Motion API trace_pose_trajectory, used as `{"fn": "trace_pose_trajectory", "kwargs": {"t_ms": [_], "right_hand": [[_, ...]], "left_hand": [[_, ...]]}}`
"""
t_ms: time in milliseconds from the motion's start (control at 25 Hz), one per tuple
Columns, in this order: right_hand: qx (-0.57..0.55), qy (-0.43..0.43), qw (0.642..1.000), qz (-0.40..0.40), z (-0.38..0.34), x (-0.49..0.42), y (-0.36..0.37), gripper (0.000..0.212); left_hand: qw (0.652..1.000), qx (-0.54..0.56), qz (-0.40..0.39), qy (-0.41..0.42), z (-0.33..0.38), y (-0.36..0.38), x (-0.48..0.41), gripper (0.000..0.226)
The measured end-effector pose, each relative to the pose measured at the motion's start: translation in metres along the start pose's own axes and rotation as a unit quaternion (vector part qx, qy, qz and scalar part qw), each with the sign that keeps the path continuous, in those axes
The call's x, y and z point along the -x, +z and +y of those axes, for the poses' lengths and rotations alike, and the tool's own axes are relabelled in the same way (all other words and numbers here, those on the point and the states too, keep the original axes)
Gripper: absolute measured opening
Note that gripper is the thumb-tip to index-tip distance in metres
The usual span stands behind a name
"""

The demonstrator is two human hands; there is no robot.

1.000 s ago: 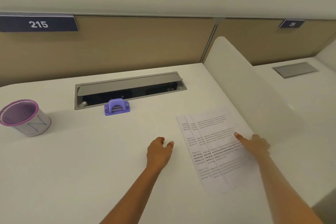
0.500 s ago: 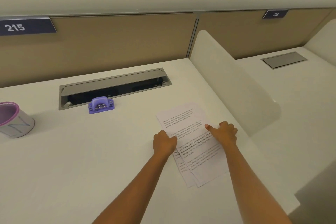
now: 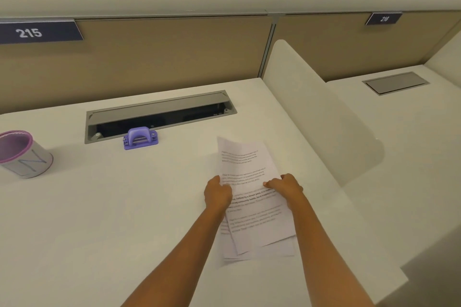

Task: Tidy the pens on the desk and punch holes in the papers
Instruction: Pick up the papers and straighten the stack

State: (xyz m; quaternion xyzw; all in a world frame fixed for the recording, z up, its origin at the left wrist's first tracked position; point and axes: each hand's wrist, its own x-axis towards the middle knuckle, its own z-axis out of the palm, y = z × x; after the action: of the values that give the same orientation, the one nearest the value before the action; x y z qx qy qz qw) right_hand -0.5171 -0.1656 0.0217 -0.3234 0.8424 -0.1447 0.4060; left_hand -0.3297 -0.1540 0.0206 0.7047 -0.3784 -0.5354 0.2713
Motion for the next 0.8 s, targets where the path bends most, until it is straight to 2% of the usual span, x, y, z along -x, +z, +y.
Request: {"fn": "trace_pose_trajectory", "kwargs": {"t_ms": [120,200,280,400,520,600,680,800], "right_hand": [[-0.162,-0.039,0.985,-0.036,0.004,0.021,0.011,0.061],[-0.302,-0.079,0.946,-0.087,-0.003,0.045,0.017,0.06],[-0.365,-0.141,0.911,-0.132,-0.018,0.071,0.021,0.056],[-0.364,-0.275,0.869,-0.188,-0.05,0.108,0.033,0.035],[-0.361,-0.356,0.837,-0.209,-0.082,0.142,0.046,0.025],[-0.34,-0.393,0.828,-0.21,-0.095,0.158,0.057,0.023],[-0.324,-0.412,0.819,-0.234,-0.097,0.165,0.073,0.024],[-0.256,-0.409,0.841,-0.243,-0.092,0.17,0.101,0.039]], "left_hand": [[0.993,0.084,-0.041,0.07,-0.004,-0.038,0.01,0.027],[0.981,0.135,-0.069,0.121,-0.001,-0.076,0.021,0.025],[0.971,0.162,-0.068,0.164,0.006,-0.115,0.035,0.023],[0.956,0.174,-0.027,0.235,0.015,-0.166,0.057,0.024],[0.93,0.207,0.004,0.305,0.016,-0.208,0.074,0.028],[0.914,0.225,0.018,0.336,0.009,-0.232,0.083,0.028],[0.916,0.223,0.035,0.332,-0.006,-0.249,0.088,0.026],[0.932,0.201,0.065,0.294,-0.031,-0.261,0.087,0.028]]}}
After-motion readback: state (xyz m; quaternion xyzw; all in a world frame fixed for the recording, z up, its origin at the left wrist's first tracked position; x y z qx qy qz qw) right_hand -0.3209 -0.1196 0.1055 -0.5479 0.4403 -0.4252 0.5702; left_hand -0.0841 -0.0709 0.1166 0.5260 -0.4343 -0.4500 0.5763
